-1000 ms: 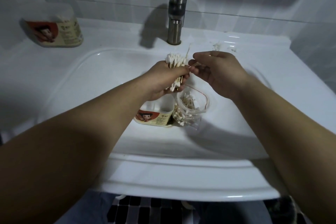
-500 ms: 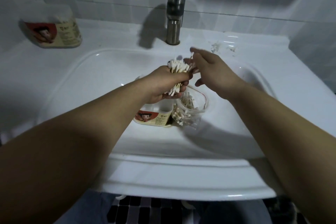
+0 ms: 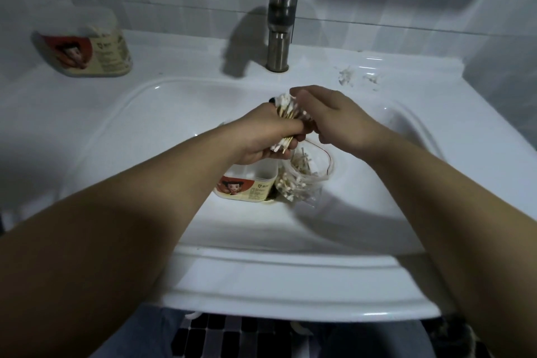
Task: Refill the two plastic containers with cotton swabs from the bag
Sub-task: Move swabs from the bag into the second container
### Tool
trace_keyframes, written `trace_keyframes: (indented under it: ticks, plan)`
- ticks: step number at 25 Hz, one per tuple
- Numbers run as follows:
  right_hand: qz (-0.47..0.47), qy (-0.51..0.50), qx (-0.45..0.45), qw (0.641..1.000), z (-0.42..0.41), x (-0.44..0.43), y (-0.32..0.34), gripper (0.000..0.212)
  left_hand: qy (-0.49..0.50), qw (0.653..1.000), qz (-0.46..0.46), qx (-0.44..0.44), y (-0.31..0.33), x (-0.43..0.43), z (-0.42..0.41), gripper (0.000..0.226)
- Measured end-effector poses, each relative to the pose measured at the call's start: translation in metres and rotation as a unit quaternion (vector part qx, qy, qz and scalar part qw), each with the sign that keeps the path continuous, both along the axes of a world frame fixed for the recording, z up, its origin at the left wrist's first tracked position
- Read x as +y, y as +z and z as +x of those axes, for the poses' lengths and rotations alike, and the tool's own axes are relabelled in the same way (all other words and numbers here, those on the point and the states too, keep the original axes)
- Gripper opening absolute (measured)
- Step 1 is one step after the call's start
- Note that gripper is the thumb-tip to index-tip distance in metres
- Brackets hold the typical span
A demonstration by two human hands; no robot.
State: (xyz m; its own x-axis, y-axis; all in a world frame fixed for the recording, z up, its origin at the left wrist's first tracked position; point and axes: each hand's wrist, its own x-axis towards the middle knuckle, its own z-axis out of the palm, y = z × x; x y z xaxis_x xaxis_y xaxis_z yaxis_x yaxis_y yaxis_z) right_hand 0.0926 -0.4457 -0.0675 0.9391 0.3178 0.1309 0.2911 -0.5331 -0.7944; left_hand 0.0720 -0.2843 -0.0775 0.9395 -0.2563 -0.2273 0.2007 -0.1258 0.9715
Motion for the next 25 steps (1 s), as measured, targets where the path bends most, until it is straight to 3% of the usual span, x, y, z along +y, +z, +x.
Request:
trace_keyframes:
  ticks: [4, 8, 14, 17, 20, 22, 23, 25]
  plan:
    - [0.028, -0.053, 0.031, 0.998, 0.005, -0.003, 0.002, 0.039, -0.001, 1.000, -0.011, 0.005, 0.002, 0.001, -0.001, 0.007]
    - [-0.026, -0.024, 0.087, 0.996, 0.003, -0.003, -0.001, 0.044, -0.023, 1.000, -0.007, 0.004, 0.000, 0.005, -0.002, 0.005]
    - [-0.045, -0.024, 0.065, 0.997, -0.002, 0.000, -0.001, 0.060, -0.047, 0.999, 0.000, 0.010, 0.000, 0.004, -0.002, 0.009]
    - [0.006, -0.012, 0.044, 0.999, -0.005, 0.002, 0.005, 0.053, -0.067, 0.997, 0.033, 0.014, -0.003, 0.001, -0.002, 0.010]
    - [-0.029, 0.018, -0.015, 0.999, -0.009, 0.006, 0.004, 0.036, -0.089, 0.995, 0.048, 0.007, -0.002, -0.001, -0.005, 0.015]
    - [-0.059, 0.016, -0.013, 0.998, -0.010, 0.008, 0.003, 0.035, -0.101, 0.994, 0.052, 0.003, 0.000, -0.002, -0.005, 0.017]
    - [-0.072, 0.012, -0.012, 0.997, -0.010, 0.009, 0.003, 0.034, -0.105, 0.993, 0.054, 0.006, 0.000, -0.002, -0.003, 0.019]
    - [-0.086, 0.003, -0.021, 0.996, -0.009, 0.009, 0.005, 0.025, -0.107, 0.993, 0.045, 0.027, -0.002, -0.002, -0.001, 0.061]
